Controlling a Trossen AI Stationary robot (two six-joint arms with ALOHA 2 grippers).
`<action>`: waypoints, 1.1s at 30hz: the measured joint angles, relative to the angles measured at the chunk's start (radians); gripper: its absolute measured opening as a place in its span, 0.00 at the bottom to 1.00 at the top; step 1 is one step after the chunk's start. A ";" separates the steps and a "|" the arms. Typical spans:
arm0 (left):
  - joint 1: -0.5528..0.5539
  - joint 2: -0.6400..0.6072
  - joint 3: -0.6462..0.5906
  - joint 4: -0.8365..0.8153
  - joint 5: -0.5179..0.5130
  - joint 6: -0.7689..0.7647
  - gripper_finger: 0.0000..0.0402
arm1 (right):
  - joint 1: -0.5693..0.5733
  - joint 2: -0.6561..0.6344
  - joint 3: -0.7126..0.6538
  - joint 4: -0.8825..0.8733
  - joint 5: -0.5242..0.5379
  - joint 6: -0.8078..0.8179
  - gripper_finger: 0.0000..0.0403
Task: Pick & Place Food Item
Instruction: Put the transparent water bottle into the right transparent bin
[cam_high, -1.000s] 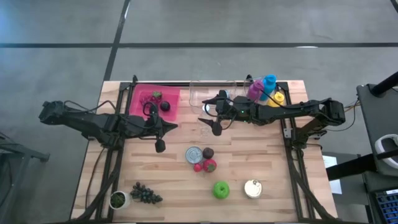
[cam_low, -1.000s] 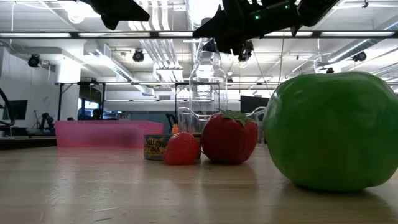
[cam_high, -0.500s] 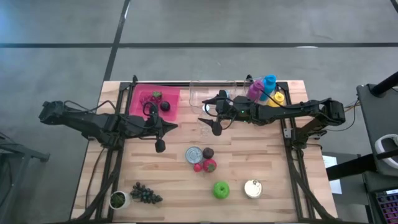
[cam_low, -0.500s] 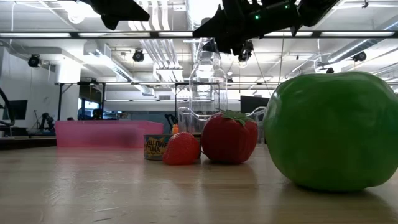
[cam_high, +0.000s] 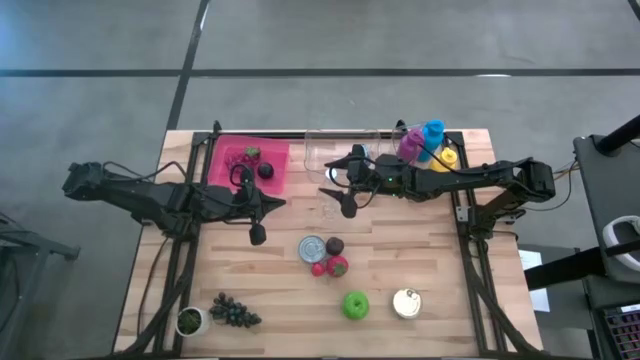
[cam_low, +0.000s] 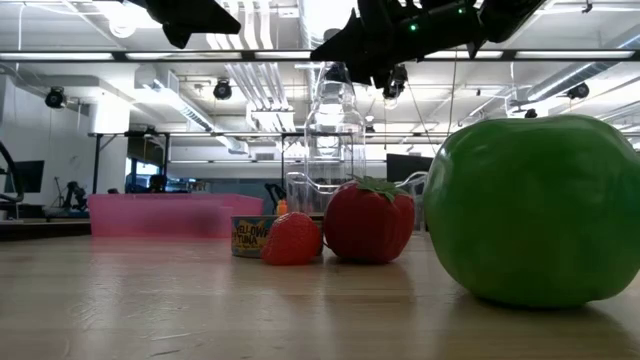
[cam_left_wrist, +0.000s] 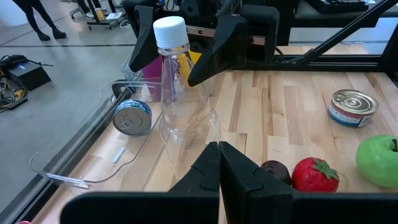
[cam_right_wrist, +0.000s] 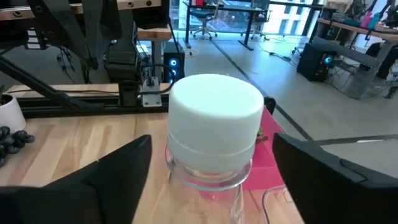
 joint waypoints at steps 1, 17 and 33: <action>0.000 0.000 0.000 0.000 0.000 0.000 0.00 | 0.000 0.000 0.000 0.000 0.000 0.000 0.79; 0.000 0.000 0.000 0.000 0.000 0.000 0.00 | -0.001 0.000 0.000 0.000 0.000 0.008 0.50; 0.000 0.000 0.000 0.000 0.000 0.000 0.00 | 0.000 0.000 0.000 0.004 0.000 0.011 0.39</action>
